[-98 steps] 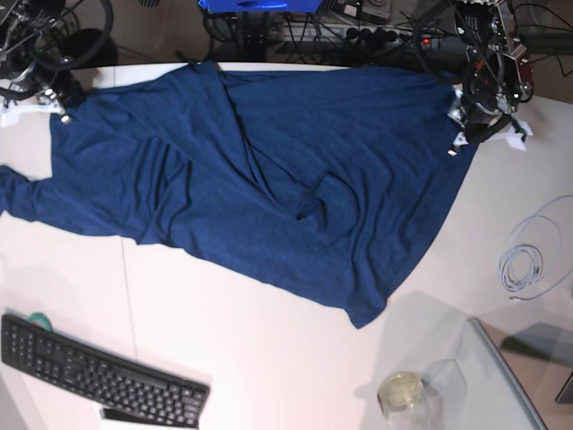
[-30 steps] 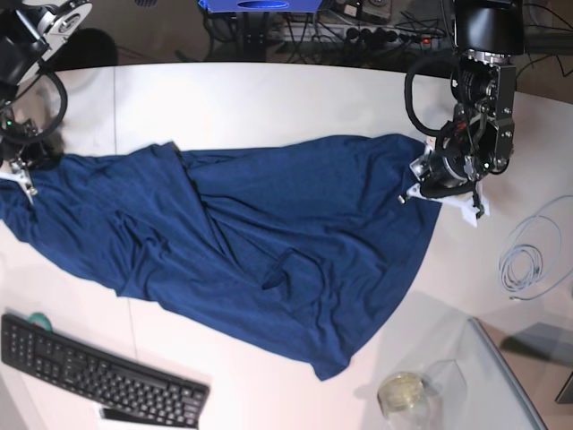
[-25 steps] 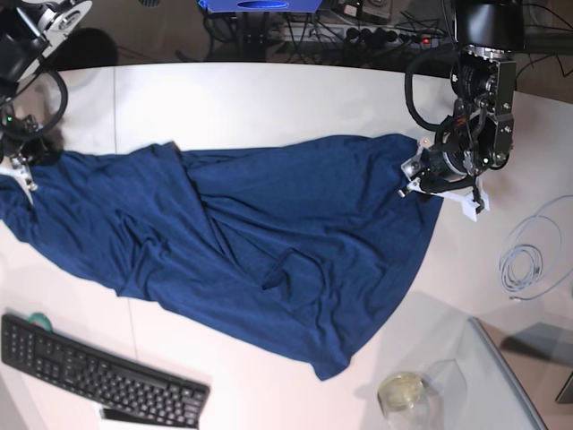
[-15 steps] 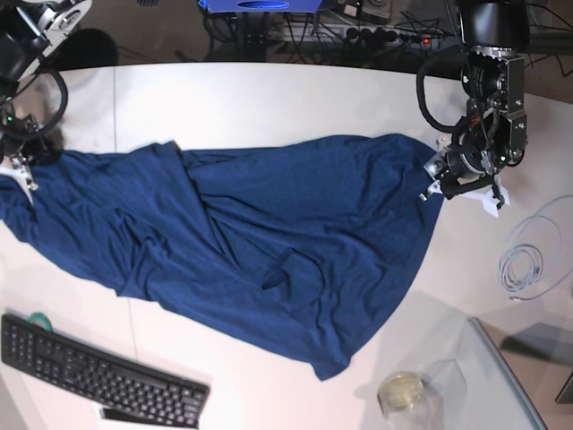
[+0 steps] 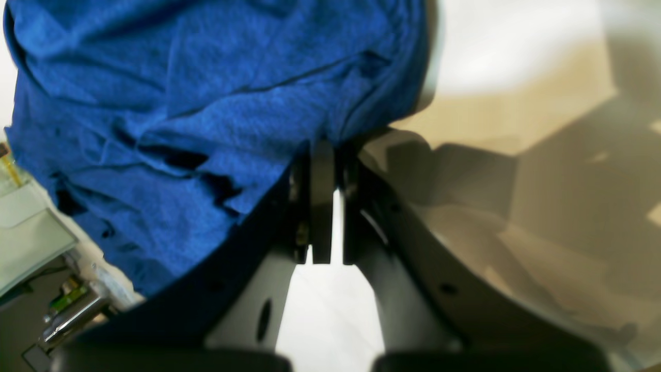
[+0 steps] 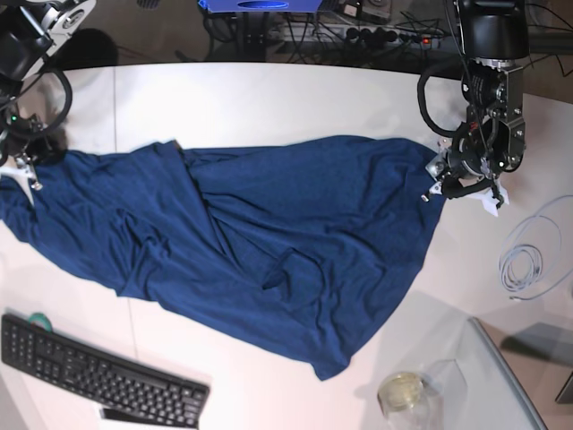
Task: Layout the t-shirt on the table in an organized manner, then fold the t-shirt properly
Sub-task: 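Pull the grasped shirt edge with the left gripper away from the right gripper, then regrasp the shirt edge with the left gripper near its corner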
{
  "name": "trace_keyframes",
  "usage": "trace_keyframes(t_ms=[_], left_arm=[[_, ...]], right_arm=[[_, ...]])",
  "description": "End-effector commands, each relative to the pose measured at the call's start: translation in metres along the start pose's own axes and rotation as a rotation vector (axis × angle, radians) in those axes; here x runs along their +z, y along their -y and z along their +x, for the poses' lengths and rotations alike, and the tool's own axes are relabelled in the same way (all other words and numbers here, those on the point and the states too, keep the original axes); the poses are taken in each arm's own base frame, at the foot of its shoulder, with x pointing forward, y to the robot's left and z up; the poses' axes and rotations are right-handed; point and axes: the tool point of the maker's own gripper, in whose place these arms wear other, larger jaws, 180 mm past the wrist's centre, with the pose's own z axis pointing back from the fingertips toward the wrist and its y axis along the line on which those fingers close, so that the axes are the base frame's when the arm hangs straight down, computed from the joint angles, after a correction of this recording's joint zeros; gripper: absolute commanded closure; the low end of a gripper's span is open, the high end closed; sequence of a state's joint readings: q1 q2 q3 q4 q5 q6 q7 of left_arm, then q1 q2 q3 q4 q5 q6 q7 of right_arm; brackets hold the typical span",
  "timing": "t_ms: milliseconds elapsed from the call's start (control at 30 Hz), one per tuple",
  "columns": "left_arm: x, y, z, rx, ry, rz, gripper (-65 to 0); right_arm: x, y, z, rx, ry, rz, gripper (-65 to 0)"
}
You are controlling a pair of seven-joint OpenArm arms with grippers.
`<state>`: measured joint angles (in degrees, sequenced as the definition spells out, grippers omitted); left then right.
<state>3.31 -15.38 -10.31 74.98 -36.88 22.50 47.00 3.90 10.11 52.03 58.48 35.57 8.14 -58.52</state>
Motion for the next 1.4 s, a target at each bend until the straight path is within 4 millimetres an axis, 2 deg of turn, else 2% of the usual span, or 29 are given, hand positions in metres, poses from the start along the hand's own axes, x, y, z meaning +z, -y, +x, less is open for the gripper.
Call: trace_keyframes(t_ms=[0, 67, 167, 400, 500, 733, 800, 1000, 1200, 1367], left_arm=[[0.002, -0.001, 0.001, -0.003, -0.002, 0.0, -21.4], [0.002, 0.0, 0.001, -0.004, -0.001, -0.003, -15.5], [0.002, -0.002, 0.002, 0.003, -0.001, -0.002, 0.0], [0.006, -0.002, 0.001, 0.002, 0.006, -0.008, 0.0], [0.018, 0.005, 0.006, -0.017, 0.042, -0.036, 0.0], [0.034, 0.008, 0.0, -0.049, 0.068, -0.061, 0.0], [0.038, 0.003, -0.001, -0.042, 0.076, -0.054, 0.0], [0.053, -0.031, 0.007, 0.099, 0.128, 0.005, 0.0], [0.041, -0.043, -0.009, 0.122, 0.076, 0.037, 0.0], [0.035, -0.042, -0.024, 0.158, 0.043, 0.037, 0.0]], right_arm=[[0.007, -0.007, 0.015, 0.015, 0.035, 0.017, 0.0], [0.006, -0.007, 0.015, 0.015, 0.035, 0.017, 0.0], [0.006, -0.007, 0.015, 0.015, 0.035, 0.017, 0.0], [0.006, -0.007, 0.015, 0.015, 0.037, 0.017, 0.0], [0.006, -0.007, 0.015, 0.015, 0.037, 0.017, 0.0], [0.006, -0.007, 0.014, 0.015, 0.034, 0.017, 0.0], [0.003, -0.009, 0.01, 0.01, 0.026, 0.023, 0.0], [0.003, -0.009, 0.007, 0.009, 0.019, 0.023, 0.0], [0.002, -0.009, 0.007, 0.008, 0.018, 0.024, 0.0], [0.002, -0.009, 0.006, 0.008, 0.017, 0.024, 0.0]])
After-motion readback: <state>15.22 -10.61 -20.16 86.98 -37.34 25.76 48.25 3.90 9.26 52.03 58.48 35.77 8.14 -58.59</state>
